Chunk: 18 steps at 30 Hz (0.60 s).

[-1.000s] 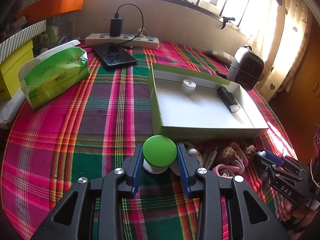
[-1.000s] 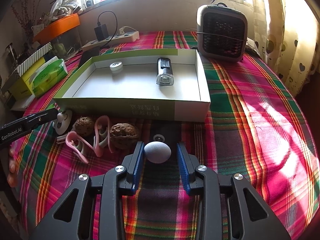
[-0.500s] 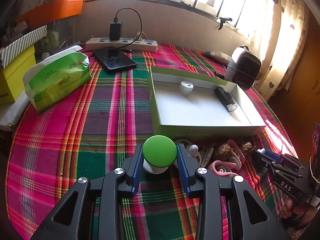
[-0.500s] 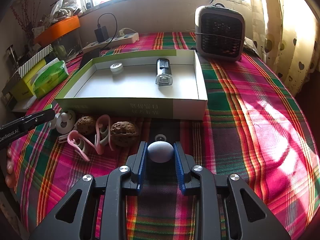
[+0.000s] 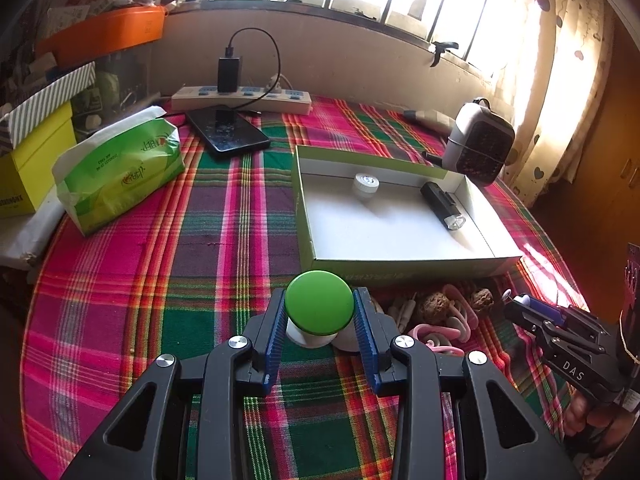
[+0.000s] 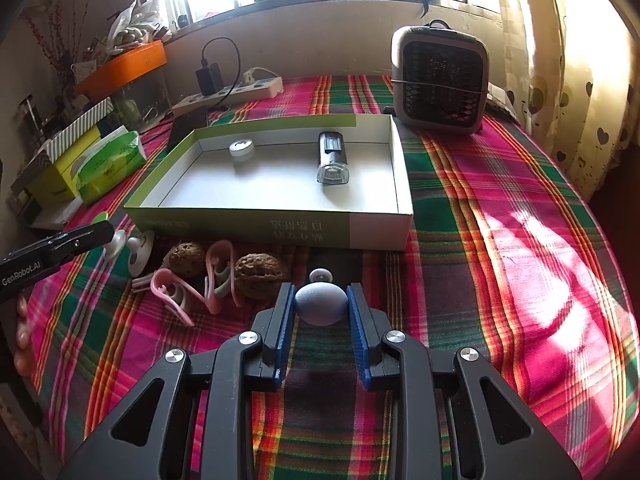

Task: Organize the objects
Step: 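Close the left tool on the green mushroom item while the right tool grasps the egg, then carry the green item with the left tool into the box while the right tool carries the egg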

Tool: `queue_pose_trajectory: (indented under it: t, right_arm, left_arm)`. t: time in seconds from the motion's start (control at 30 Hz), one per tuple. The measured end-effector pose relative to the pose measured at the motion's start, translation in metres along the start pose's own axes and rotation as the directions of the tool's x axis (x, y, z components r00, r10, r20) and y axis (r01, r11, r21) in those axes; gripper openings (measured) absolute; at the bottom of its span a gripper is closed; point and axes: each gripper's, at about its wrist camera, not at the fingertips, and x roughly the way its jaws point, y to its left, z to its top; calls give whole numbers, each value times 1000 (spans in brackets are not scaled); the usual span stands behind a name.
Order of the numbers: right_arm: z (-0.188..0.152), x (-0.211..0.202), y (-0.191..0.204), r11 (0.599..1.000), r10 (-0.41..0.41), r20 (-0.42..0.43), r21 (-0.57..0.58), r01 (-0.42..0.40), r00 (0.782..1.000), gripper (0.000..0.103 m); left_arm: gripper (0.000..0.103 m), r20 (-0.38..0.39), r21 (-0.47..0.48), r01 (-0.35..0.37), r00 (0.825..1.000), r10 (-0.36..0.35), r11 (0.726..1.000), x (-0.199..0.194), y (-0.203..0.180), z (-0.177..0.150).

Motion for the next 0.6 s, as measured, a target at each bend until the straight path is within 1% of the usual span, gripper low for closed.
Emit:
queue_pose_trajectory:
  t: [0.3,0.6]
  right_arm:
    - [5,-7,1,1000,13,22,2,-13,1000,28]
    - [17,-11,2,999,33,39,2,-34,999,28]
  left_arm:
    - [31,16,9,16,1000,-16,1000,-8,-5,6]
    - [31,26,22,31,999,-32,999,-9,-14,18]
